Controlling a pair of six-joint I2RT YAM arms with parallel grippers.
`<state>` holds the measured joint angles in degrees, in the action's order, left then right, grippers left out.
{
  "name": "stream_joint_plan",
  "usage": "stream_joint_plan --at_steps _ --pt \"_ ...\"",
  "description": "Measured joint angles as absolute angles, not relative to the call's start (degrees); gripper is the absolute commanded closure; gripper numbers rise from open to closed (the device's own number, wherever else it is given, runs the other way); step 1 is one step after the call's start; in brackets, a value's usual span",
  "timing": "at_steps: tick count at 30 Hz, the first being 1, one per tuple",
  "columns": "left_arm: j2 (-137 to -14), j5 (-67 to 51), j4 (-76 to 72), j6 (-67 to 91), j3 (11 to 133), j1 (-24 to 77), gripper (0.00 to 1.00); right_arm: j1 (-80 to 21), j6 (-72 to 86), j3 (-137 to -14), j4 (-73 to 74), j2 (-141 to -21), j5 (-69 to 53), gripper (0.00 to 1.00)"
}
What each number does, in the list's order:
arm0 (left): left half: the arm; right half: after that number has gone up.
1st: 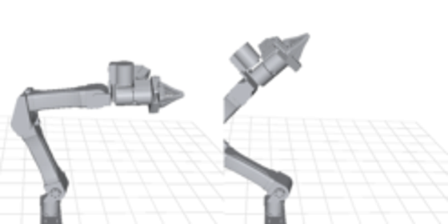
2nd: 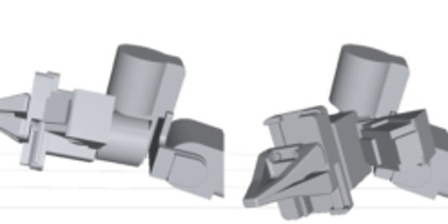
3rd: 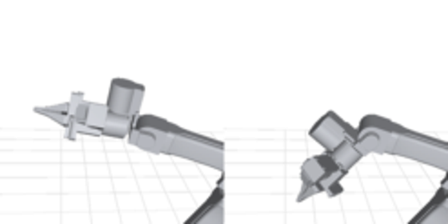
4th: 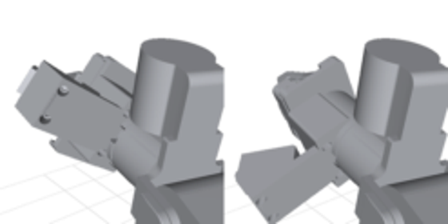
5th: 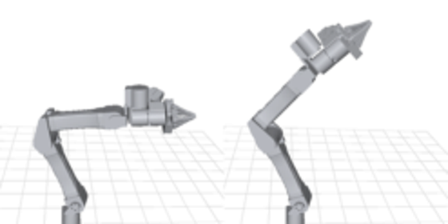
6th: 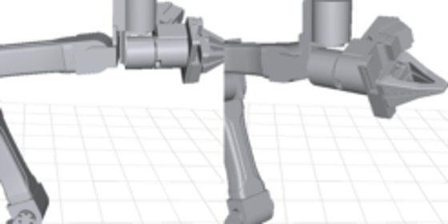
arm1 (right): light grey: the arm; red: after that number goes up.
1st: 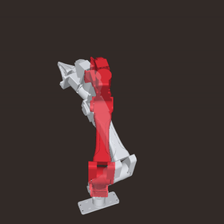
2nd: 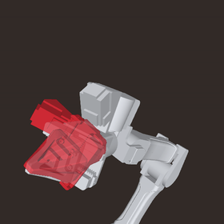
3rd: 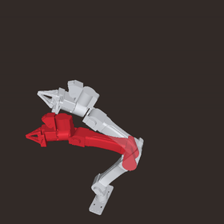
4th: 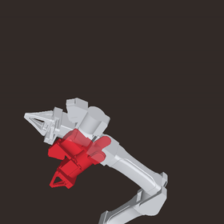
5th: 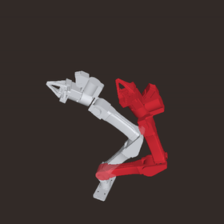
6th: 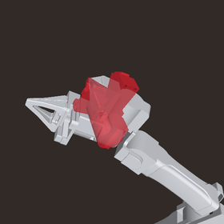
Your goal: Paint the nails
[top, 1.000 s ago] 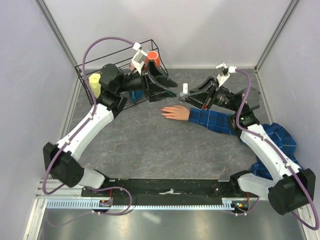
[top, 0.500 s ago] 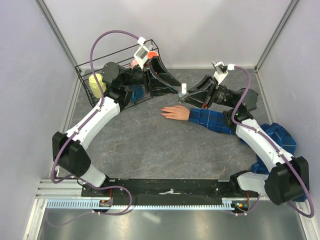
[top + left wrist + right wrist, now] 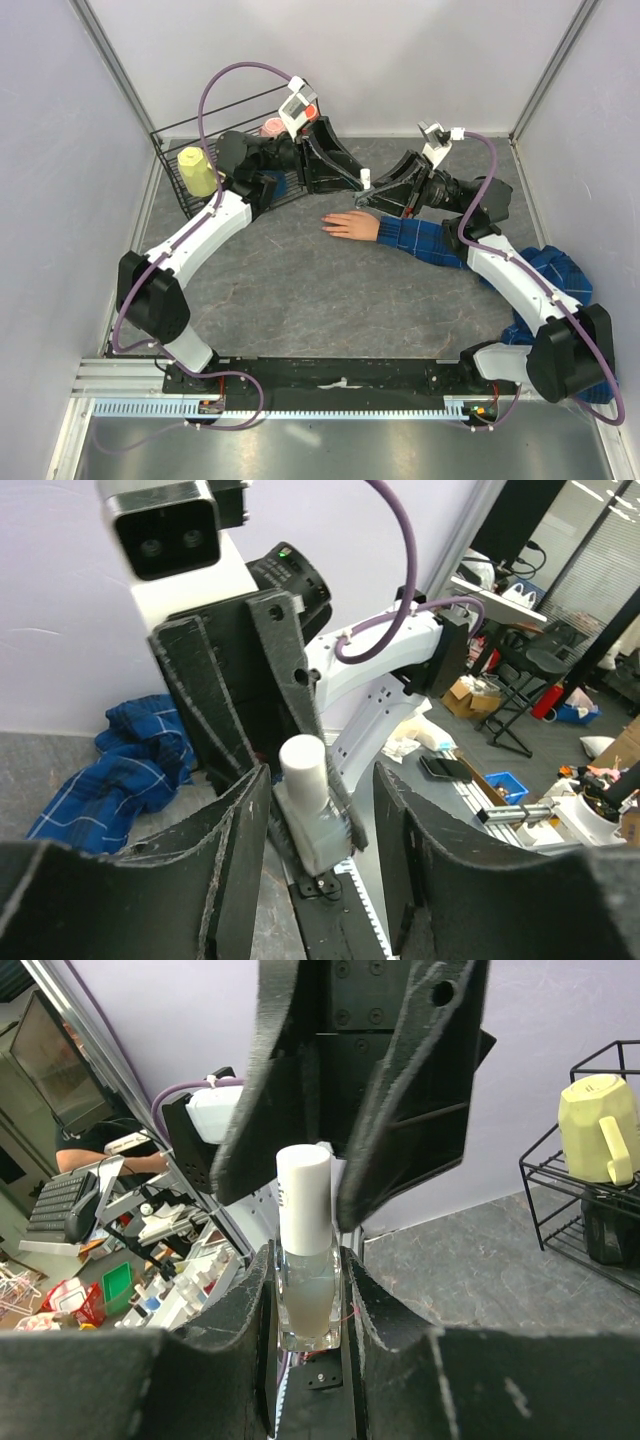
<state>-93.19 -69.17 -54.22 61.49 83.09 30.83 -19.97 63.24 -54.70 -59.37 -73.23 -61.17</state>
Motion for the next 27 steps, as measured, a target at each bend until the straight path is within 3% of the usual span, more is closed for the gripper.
stream_joint_plan --at_steps 5,8,10,11,15,18,21,27 --pt "-93.2 -69.1 -53.7 61.5 83.2 31.6 0.6 -20.1 63.3 -54.7 -60.1 -74.0 -61.4 1.0" --pt "-93.2 -69.0 -53.3 61.2 83.2 31.7 0.73 -20.3 63.5 -54.8 -60.9 -74.0 -61.9 1.0" --pt "-93.2 -68.8 -52.3 61.0 83.2 31.7 0.96 -20.5 63.7 -54.9 -61.1 -74.0 -62.1 1.0" --pt "-93.2 -68.7 -51.7 60.7 83.3 31.7 0.98 -20.5 63.6 -54.9 -61.1 -74.0 -62.1 1.0" --pt "-92.0 -66.4 -41.2 55.1 84.7 31.6 0.98 -20.0 58.1 -55.5 -55.8 -73.1 -60.6 1.0" --pt "-89.7 -61.0 -30.8 47.9 85.1 31.6 0.98 -20.5 47.4 -58.0 -40.8 -70.1 -55.8 1.0" --pt "-85.8 -52.0 -19.3 39.5 85.8 32.7 0.98 -23.0 35.4 -61.9 -24.9 -67.0 -46.8 1.0" --pt "-79.9 -25.1 -1.8 26.1 89.0 42.0 0.98 -32.4 21.6 -64.0 -11.4 -61.1 -20.9 1.0"
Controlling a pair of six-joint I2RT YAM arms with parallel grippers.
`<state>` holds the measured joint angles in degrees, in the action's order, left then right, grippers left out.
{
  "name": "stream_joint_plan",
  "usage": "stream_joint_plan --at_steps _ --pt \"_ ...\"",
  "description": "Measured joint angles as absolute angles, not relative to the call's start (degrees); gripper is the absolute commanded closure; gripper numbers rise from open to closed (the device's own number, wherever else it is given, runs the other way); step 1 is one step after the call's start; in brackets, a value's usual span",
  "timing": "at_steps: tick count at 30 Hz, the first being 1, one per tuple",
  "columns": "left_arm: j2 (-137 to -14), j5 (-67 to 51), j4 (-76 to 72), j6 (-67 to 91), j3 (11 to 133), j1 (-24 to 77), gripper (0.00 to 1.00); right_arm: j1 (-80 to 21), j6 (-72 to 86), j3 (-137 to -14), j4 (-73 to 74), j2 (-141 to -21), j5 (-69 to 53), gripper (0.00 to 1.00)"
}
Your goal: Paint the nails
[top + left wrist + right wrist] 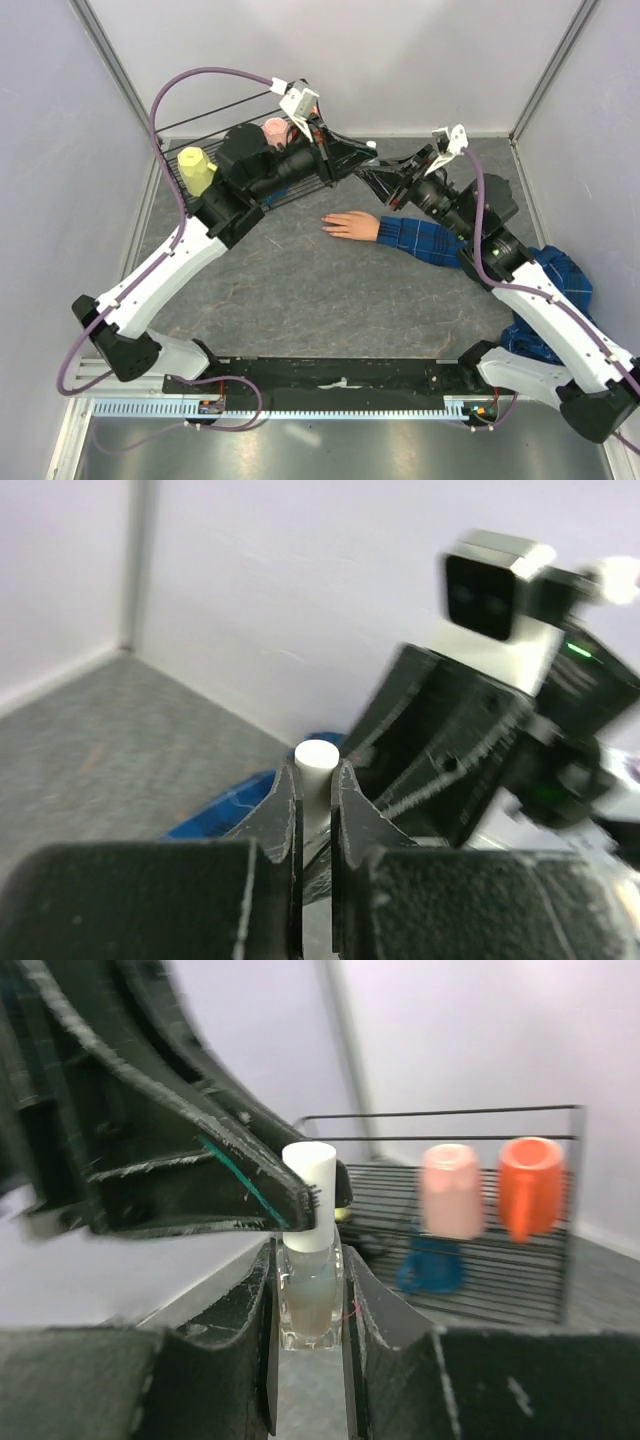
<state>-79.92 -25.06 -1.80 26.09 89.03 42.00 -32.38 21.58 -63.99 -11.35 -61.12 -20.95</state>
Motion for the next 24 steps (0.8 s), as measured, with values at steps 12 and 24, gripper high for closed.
stream_joint_plan --at_steps 12,24 --pt "-81.9 11.8 12.0 20.3 91.8 54.7 0.5 -51.0 5.6 -64.6 -0.7 -62.0 24.5 1.0" --pt "-77.9 -28.9 -0.4 30.4 85.3 40.0 0.07 -40.3 6.6 -61.6 3.5 -58.1 -2.2 1.0"
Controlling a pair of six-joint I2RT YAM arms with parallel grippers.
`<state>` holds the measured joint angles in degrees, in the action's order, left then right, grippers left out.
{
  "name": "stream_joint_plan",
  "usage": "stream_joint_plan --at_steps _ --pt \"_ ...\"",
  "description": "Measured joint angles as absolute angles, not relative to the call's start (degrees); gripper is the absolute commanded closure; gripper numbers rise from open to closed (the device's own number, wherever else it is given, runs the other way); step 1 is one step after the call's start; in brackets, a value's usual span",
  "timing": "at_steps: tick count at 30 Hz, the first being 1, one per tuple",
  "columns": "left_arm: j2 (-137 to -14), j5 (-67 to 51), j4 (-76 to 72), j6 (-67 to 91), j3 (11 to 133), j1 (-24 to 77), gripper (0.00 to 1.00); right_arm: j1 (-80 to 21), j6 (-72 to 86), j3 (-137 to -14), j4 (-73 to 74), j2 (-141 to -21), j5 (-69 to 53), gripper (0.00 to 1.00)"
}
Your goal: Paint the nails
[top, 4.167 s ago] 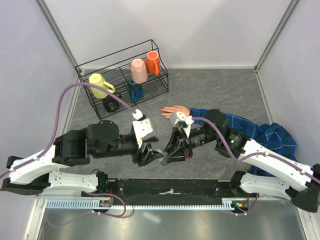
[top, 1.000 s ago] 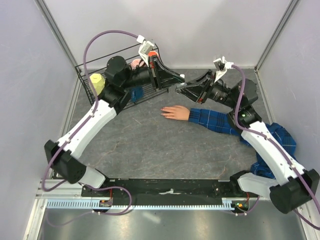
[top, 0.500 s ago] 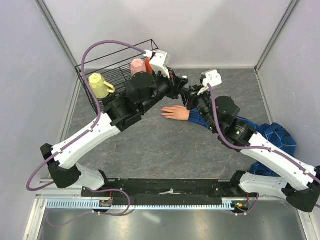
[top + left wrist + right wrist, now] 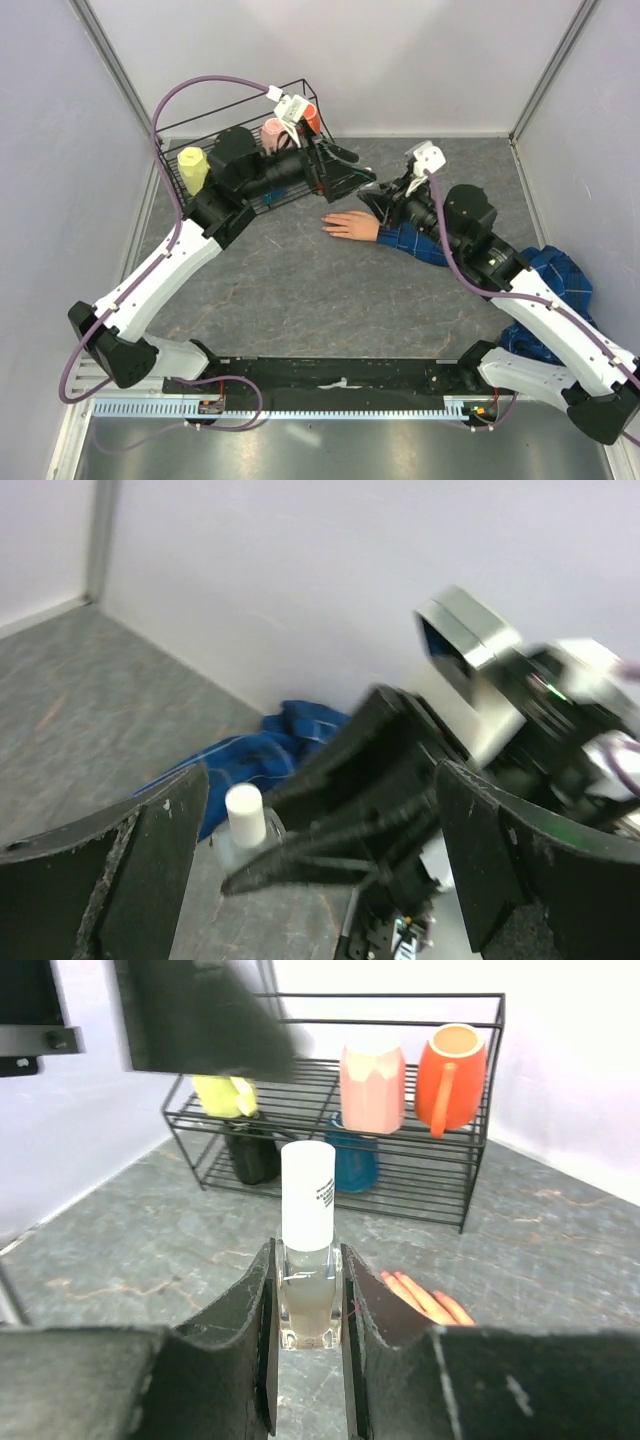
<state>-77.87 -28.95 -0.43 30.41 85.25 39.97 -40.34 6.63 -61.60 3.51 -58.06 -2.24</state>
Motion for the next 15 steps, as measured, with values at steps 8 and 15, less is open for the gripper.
stream_joint_plan --at_steps 8,15 --pt "-75.8 -50.3 -20.7 40.0 77.7 33.4 0.12 -30.1 15.6 -60.9 -2.7 -57.2 -28.4 1.0" --pt "-83.0 -59.1 -42.5 54.5 77.4 31.3 0.13 -27.7 27.8 -60.2 -17.2 -60.2 -44.3 1.0"
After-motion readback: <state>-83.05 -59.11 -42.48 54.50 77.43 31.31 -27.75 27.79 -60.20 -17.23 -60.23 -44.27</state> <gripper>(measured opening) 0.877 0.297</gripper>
